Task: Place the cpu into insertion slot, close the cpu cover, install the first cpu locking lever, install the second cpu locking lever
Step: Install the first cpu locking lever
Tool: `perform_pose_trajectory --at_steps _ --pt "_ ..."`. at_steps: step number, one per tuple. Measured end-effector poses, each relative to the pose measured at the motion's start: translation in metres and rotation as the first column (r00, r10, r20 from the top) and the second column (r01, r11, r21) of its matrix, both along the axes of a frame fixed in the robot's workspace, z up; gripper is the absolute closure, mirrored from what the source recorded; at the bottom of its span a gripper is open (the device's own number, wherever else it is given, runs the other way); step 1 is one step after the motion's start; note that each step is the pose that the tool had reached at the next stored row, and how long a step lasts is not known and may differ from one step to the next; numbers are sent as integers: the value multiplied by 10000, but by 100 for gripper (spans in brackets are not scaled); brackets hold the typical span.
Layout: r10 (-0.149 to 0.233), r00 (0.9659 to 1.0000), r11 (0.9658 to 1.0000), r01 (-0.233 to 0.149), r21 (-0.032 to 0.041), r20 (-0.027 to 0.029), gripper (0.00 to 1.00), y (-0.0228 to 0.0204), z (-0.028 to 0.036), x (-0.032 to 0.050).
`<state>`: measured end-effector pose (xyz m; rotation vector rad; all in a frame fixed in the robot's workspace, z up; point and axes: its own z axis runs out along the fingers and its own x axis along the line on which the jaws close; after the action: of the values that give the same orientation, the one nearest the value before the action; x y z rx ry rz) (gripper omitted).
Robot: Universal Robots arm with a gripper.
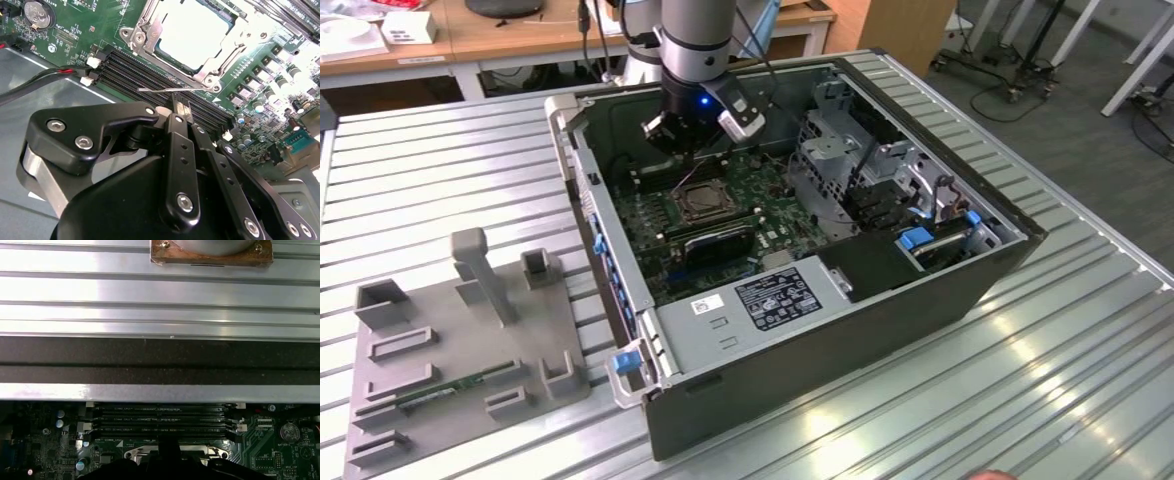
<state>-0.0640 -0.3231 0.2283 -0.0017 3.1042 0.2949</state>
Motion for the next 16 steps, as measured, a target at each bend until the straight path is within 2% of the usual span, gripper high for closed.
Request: perform_pose_trajectory --at_steps 16 --pt "-1 10000 10000 1 2 1 89 -7 -22 20"
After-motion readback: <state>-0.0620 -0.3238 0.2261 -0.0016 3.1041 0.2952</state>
